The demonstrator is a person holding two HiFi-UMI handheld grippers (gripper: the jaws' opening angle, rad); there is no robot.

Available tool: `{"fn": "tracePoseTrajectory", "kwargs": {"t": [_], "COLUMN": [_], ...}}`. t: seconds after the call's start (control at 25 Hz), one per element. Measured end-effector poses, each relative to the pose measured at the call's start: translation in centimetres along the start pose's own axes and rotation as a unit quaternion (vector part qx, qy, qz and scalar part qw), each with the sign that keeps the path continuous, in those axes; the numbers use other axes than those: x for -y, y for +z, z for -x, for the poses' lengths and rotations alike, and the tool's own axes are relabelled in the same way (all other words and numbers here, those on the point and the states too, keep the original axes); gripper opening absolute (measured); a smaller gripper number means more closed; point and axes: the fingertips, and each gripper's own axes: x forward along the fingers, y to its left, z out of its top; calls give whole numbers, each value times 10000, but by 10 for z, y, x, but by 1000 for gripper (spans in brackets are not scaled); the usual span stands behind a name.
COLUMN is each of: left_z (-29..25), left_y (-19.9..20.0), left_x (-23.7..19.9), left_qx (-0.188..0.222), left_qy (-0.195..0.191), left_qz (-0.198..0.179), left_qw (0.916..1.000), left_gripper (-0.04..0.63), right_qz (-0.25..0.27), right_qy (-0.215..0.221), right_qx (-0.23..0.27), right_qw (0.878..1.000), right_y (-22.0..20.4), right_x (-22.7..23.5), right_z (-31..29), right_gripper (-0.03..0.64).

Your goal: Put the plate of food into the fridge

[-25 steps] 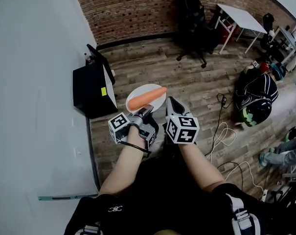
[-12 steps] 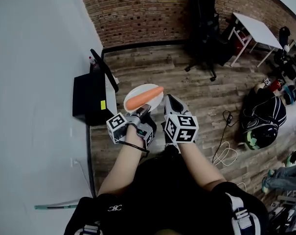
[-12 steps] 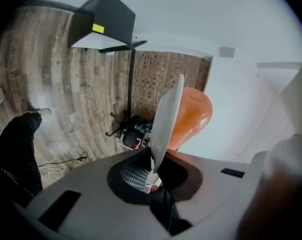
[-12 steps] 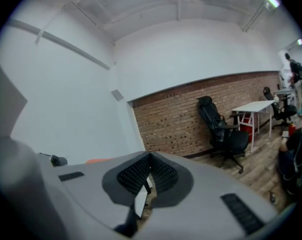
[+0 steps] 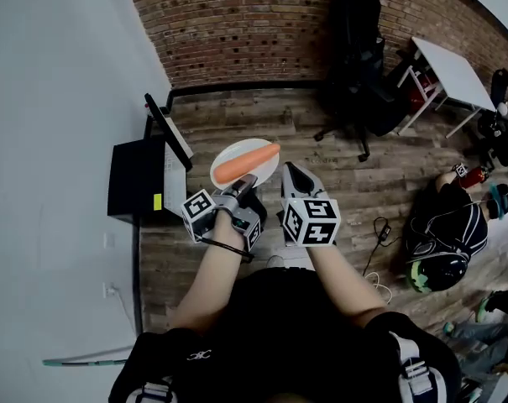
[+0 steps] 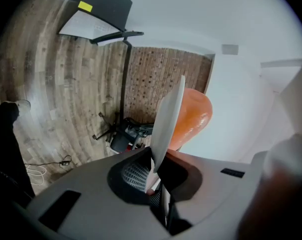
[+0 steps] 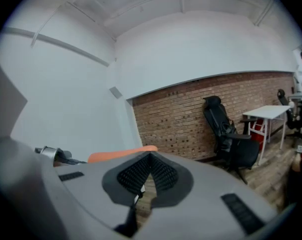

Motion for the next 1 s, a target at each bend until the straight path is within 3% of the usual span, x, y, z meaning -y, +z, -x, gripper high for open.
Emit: {"fn": "tracePoseTrajectory", "kwargs": {"t": [0.16,0.44,0.6,0.8,1.0], "left_z": [-32,-56,-77,-119,-148], "left_y": [3,41,77,138,197], "left_x": [11,2,3,18,44], "left_qx": [166,432,556,688,867], "left_qy": [-281,-170,-298,-225,-368], "left_qz": [17,162,263,114,182], "left_qw": [9995,9988,9977,9973,9954], "left_gripper": [21,21,21,23,23], "right_qz": [24,8,138,239,353], "right_qy": [128,506,653,791,1233], "right_qx": [5,-220,-243,-323,-486], "right_qw": [9999,9985,9975,9961,9905], "right_y": [13,3,6,28,55], "right_x": [27,25,25,24,-10], "right_z": [-25,-78,-122,-201,-282], "right_gripper": [12,12,12,12,12]}}
